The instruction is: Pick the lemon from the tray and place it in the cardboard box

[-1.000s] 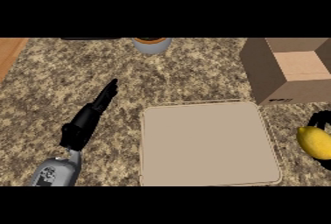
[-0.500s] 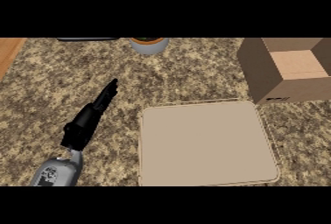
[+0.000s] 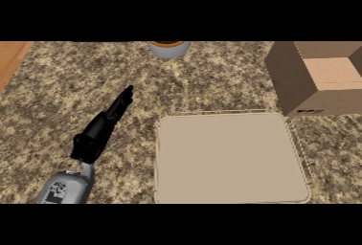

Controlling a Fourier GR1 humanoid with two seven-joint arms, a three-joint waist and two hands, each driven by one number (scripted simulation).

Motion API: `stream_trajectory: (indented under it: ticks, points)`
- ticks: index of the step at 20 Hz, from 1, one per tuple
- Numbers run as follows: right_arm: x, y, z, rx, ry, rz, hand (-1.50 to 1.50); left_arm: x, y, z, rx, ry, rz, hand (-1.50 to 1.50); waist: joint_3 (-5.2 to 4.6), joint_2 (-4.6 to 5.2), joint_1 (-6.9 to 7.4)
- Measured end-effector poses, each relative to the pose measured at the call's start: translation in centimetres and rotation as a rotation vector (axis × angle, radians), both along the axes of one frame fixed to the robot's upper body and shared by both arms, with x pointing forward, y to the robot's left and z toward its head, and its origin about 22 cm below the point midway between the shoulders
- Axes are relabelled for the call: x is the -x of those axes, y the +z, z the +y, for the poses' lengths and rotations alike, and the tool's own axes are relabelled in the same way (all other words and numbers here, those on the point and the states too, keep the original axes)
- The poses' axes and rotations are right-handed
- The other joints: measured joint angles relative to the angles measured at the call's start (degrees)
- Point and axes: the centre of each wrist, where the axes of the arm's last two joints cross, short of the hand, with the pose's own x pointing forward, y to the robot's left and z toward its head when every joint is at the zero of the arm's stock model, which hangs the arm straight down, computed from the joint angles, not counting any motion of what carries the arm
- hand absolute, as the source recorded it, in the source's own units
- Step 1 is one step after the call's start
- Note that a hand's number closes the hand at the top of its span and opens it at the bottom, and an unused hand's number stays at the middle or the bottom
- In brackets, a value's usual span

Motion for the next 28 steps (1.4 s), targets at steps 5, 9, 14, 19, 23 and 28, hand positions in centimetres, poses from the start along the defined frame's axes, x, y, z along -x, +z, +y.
stream_trajectory:
  ticks: [5,9,14,19,23,28]
  points:
    - [-2.2,0.7,-0.8,-0.03,-0.044,-0.008,1.5,-0.4,0.6,0.5,-0.002,-0.013,-0.001,0.0,-0.01,0.13,0.64]
    - [-4.9,1.8,-0.2,-0.057,-0.054,0.001,1.5,-0.8,0.6,-0.3,-0.005,-0.018,-0.004,0.0,-0.01,0.23,1.1]
    - [-8.0,1.4,-0.6,-0.092,-0.076,0.005,1.5,-0.7,0.2,-0.5,-0.008,-0.026,-0.004,0.0,-0.01,0.28,1.3]
    - [-10.8,1.1,-1.0,-0.065,-0.125,0.004,1.5,-1.1,0.2,-0.9,-0.01,-0.026,-0.009,0.0,0.0,0.35,1.45]
    - [-13.3,-0.5,-0.5,-0.019,-0.15,0.013,1.5,-0.8,0.7,-0.1,-0.009,-0.031,-0.006,0.0,0.02,0.39,1.79]
    - [-16.0,-3.9,-0.1,0.033,-0.17,0.045,1.5,-1.0,0.7,-0.7,-0.004,-0.035,-0.015,0.0,0.04,0.55,2.05]
